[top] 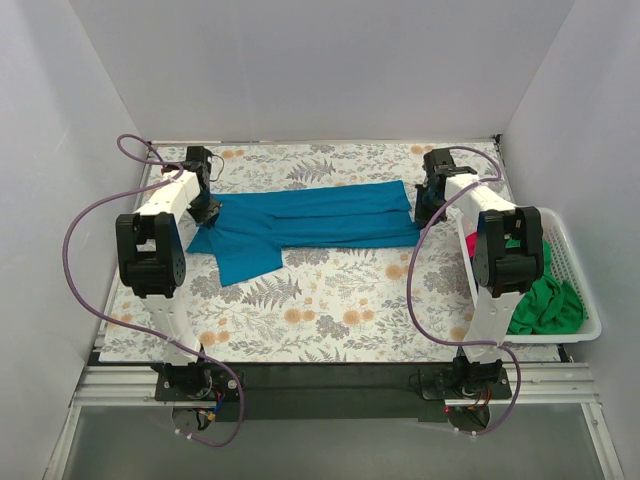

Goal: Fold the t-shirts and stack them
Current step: Fold the tshirt

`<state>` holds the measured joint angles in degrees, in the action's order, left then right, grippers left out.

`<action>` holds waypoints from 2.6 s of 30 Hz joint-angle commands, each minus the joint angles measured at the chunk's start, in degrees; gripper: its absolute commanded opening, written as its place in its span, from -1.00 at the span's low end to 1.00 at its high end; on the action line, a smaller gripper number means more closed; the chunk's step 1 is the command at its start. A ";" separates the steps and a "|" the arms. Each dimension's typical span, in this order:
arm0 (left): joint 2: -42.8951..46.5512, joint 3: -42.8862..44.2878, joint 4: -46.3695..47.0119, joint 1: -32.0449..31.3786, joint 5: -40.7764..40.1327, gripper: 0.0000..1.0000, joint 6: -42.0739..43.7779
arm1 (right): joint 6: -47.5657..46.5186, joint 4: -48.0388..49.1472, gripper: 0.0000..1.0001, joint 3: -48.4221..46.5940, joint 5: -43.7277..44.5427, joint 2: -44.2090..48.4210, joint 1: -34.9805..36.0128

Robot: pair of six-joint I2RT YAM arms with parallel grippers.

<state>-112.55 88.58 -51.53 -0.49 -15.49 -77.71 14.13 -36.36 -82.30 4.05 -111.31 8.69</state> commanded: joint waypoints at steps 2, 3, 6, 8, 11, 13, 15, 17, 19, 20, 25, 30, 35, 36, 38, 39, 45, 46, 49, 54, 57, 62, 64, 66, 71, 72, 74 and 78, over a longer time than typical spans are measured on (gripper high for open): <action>0.49 1.60 -0.06 0.40 -3.94 -1.00 -0.07 | 0.55 -0.12 -0.97 -3.30 -0.10 -0.84 -0.51; 0.67 1.17 0.11 0.40 -4.03 -1.00 -0.16 | 0.63 -0.03 -0.97 -3.39 -0.10 -0.67 -0.60; 1.02 -0.15 0.55 0.40 -4.64 -1.00 -0.60 | 0.55 -0.03 -0.97 -4.18 -1.06 -0.84 -0.60; 0.85 -0.86 0.90 0.40 -4.73 -1.00 -0.69 | 0.55 0.06 -0.97 -4.88 -1.77 -1.19 -0.51; 0.67 -1.21 1.60 0.40 -4.73 -1.00 -0.86 | 0.64 0.41 -0.97 -5.41 -2.21 -1.98 -0.60; 0.23 -1.30 1.96 0.40 -4.73 -1.00 -0.95 | 0.81 0.59 -0.97 -5.68 -2.21 -2.60 -0.52; -0.12 -1.47 2.31 0.40 -4.90 -0.99 -1.30 | 0.81 1.38 -0.97 -5.68 -2.12 -2.77 -0.60; -0.12 -2.09 2.92 0.40 -4.73 -0.99 -1.48 | 0.81 1.73 -0.97 -6.03 -2.12 -3.30 -0.60; -0.12 -2.44 3.27 0.40 -4.55 -0.99 -1.56 | 0.72 2.26 -0.97 -6.20 -2.21 -3.91 -0.52; -0.21 -2.36 3.36 0.40 -4.55 -0.98 -1.65 | 0.64 2.34 -0.96 -6.55 -2.30 -4.18 -0.60; 0.49 -1.48 3.10 0.32 -4.03 -0.54 -1.92 | 0.20 2.70 -0.63 -8.57 -3.61 -4.36 -0.52; 4.70 -1.47 2.84 0.40 -3.67 0.14 -1.65 | -0.86 2.78 -0.11 -9.72 -7.04 -1.81 -0.25; 12.33 -5.68 2.75 0.40 -2.27 0.67 -1.48 | -1.82 3.92 0.24 -7.70 -7.74 3.46 1.94; 13.49 -6.91 2.66 0.40 -2.01 0.68 -1.48 | -2.17 4.54 0.26 -6.91 -8.88 4.42 2.38; 16.47 -11.74 2.84 0.32 -0.35 0.68 -1.56 | -2.62 5.77 0.28 -4.28 -10.64 6.80 4.05; 19.19 -13.85 2.92 0.14 0.36 0.69 -1.56 | -3.05 7.60 0.29 -3.23 -13.08 7.67 4.75; 25.62 -28.09 3.54 -3.28 8.18 0.69 -2.18 | -1.83 15.08 0.24 5.56 -23.29 10.06 12.22; 26.41 -29.59 3.71 -3.81 8.80 0.69 -2.62 | -1.30 17.61 0.22 6.44 -24.43 9.88 14.41; 27.21 -33.29 4.77 -5.92 9.77 0.67 -4.20 | 0.80 22.71 0.18 9.35 -27.42 9.09 18.62; 26.42 -36.36 6.44 -6.80 9.69 0.54 -4.64 | 4.50 30.20 0.13 11.63 -30.33 5.67 25.13; 25.45 -38.03 7.75 -6.98 9.51 0.47 -4.91 | 8.97 35.12 0.11 12.43 -30.25 3.56 28.04; 23.96 -38.92 9.69 -7.07 7.14 0.36 -4.73 | 14.24 39.61 0.09 11.38 -25.77 -0.31 32.09; 23.17 -39.09 10.56 -7.07 6.79 0.33 -4.64 | 15.66 41.19 0.09 10.50 -24.89 -2.42 33.49; 22.56 -39.01 11.01 -7.07 6.61 0.28 -4.20 | 17.41 42.42 0.09 9.54 -23.83 -4.69 34.63; 22.02 -39.62 12.15 -7.07 6.52 0.10 -3.32 | 19.88 43.48 0.09 5.41 -23.22 -9.18 36.66; 21.85 -39.71 12.33 -7.07 6.69 0.01 -3.15 | 20.32 43.48 0.09 4.96 -23.04 -10.50 37.36; 21.76 -39.88 12.50 -7.07 6.78 -0.09 -2.97 | 21.28 43.39 0.09 4.08 -22.60 -11.56 37.72; 21.85 -40.15 13.03 -7.07 7.31 -0.29 -2.71 | 22.95 43.30 0.02 3.99 -21.72 -13.41 38.51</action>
<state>-89.56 49.87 -42.57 -7.31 -8.36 -80.53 35.22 8.19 -78.02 -20.45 -122.37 46.39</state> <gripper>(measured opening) 0.372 0.520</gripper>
